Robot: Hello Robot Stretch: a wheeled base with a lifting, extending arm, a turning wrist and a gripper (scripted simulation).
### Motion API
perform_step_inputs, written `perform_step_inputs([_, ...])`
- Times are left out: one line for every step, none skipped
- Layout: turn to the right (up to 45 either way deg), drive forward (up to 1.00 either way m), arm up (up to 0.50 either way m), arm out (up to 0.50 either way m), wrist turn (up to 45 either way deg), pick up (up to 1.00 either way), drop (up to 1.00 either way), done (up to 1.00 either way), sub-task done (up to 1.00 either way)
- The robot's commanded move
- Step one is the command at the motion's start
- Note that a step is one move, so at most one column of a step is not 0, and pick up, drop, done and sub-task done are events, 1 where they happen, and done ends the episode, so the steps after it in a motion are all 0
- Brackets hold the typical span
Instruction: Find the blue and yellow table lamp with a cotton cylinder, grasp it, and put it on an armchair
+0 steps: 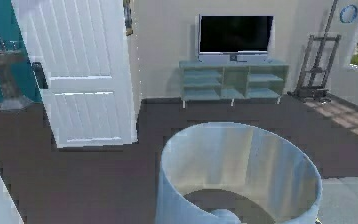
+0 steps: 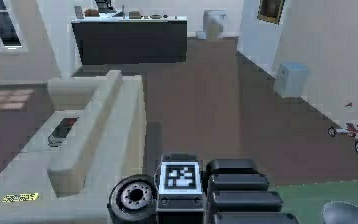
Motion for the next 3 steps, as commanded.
perform_step_inputs([0.0, 0.55, 0.0, 0.0, 0.0, 0.0, 0.0, 0.0, 0.0])
perform_step_inputs([-45.0, 0.0, 0.0, 0.0, 0.0, 0.0, 0.0, 0.0, 0.0])
perform_step_inputs([-3.0, 0.0, 0.0, 0.0, 0.0, 0.0, 0.0, 0.0, 0.0])
